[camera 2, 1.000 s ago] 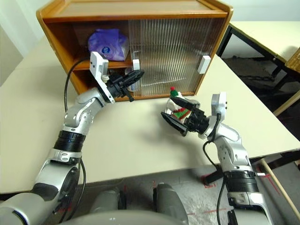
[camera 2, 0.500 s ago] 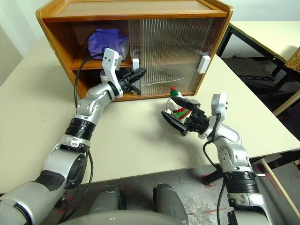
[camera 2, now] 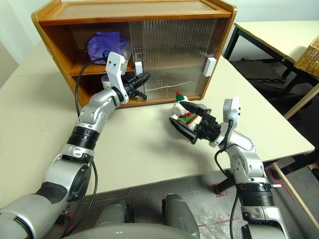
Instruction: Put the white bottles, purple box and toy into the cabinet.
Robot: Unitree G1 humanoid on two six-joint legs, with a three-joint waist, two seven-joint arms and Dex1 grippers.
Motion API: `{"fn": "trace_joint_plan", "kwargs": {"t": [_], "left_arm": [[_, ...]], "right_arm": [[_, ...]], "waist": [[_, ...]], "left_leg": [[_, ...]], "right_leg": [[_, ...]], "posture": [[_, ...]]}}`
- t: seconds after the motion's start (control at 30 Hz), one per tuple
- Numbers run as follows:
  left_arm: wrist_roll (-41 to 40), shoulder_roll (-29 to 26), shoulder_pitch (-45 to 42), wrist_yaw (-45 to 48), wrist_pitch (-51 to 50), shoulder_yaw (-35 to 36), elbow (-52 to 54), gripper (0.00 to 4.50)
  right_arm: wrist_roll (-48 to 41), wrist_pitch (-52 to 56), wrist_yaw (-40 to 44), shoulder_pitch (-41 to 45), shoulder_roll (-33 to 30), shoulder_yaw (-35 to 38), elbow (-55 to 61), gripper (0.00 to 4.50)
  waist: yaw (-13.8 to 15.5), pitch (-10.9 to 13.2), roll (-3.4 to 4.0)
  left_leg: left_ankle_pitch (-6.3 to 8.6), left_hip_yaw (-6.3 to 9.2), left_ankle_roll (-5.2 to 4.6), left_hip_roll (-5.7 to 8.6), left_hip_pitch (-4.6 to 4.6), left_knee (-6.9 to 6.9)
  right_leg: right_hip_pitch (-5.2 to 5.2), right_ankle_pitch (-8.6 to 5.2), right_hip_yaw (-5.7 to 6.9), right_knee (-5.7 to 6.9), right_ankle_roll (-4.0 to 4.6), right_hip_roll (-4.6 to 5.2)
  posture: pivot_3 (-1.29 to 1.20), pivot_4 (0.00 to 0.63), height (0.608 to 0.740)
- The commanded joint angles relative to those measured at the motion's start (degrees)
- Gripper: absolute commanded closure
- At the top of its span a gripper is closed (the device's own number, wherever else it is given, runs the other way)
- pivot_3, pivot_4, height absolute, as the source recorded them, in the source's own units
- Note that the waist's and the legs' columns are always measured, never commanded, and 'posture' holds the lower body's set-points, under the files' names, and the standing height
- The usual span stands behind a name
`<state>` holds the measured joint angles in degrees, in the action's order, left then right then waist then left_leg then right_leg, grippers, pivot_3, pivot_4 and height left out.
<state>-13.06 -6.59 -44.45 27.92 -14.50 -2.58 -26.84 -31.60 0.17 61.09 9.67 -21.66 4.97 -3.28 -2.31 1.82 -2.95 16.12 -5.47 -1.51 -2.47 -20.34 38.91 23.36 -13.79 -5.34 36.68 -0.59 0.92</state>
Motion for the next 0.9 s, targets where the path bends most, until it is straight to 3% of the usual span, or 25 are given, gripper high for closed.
{"fn": "trace_joint_plan", "kwargs": {"t": [0.03,0.9], "left_arm": [[1.06,-1.94,1.54,-3.64,-1.22,2.6,2.66,4.43],[-0.55,-8.75,13.58,-10.08,-12.09,8.92,22.88,4.43]], "right_arm": [[0.18,0.81,-0.15,-0.1,0.01,-0.77,1.28,0.0],[0.44,0.27,2.62,0.39,0.5,-0.87,-1.22,0.0]], "waist": [[-0.09,0.01,0.0],[0.18,0.03,0.03]], "left_leg": [[0.05,0.0,0.08,0.02,0.02,0.0],[0.05,0.02,0.1,0.0,0.12,-0.01]], "right_leg": [[0.0,0.0,-0.02,0.05,0.0,-0.02],[0.05,-0.03,-0.13,0.23,0.07,-0.11]], "posture": [[0.06,0.0,0.74],[0.11,0.0,0.74]]}}
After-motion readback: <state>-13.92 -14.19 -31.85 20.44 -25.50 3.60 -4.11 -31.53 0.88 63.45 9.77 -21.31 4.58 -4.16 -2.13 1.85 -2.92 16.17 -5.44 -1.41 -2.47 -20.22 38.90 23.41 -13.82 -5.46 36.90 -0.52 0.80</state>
